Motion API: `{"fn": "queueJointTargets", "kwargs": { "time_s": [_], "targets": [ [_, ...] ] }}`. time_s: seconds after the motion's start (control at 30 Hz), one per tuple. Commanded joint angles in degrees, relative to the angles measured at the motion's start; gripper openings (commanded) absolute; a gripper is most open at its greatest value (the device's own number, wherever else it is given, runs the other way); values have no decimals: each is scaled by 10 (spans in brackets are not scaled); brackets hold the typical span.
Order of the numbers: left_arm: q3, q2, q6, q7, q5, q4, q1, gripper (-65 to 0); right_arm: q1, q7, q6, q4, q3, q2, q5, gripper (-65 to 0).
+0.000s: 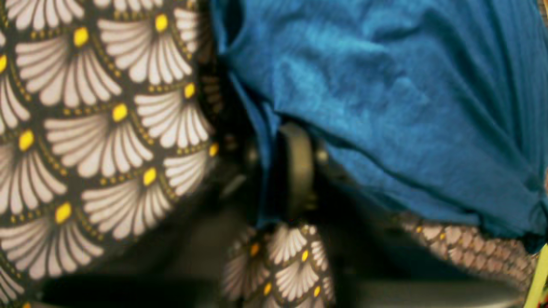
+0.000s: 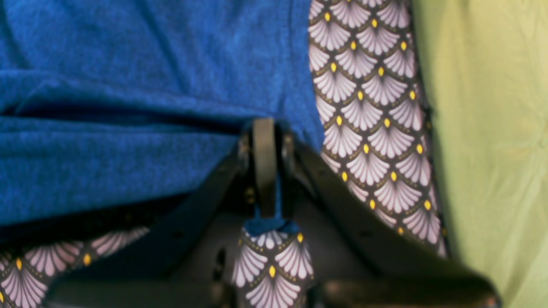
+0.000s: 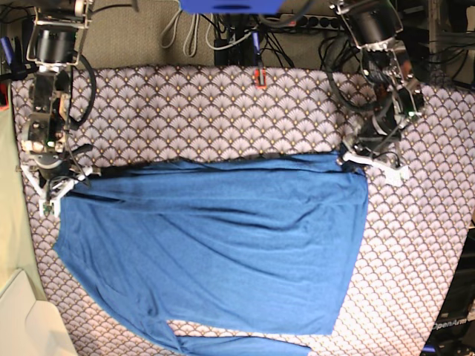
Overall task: Fold the T-shirt properly
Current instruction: 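Drag the held edge with both grippers toward the shirt hem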
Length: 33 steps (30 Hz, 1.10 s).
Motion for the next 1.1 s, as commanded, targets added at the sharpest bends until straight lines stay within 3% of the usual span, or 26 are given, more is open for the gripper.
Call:
{"fn": "queueJointTargets", "kwargs": {
  "time_s": [0.0,0.43,1.07],
  "targets": [
    [0,-6,1,6,1,5,-4,-650,8,14,-3,11,3,9,-1,-650],
    [-1,-45,1,10,1,46,-1,-646,-76,15,-3,77,4,-8,0,-650],
    [-24,-47,2,45,1,74,-7,-646,-107,15,-2,98,7,-12,0,-650]
  ]
}}
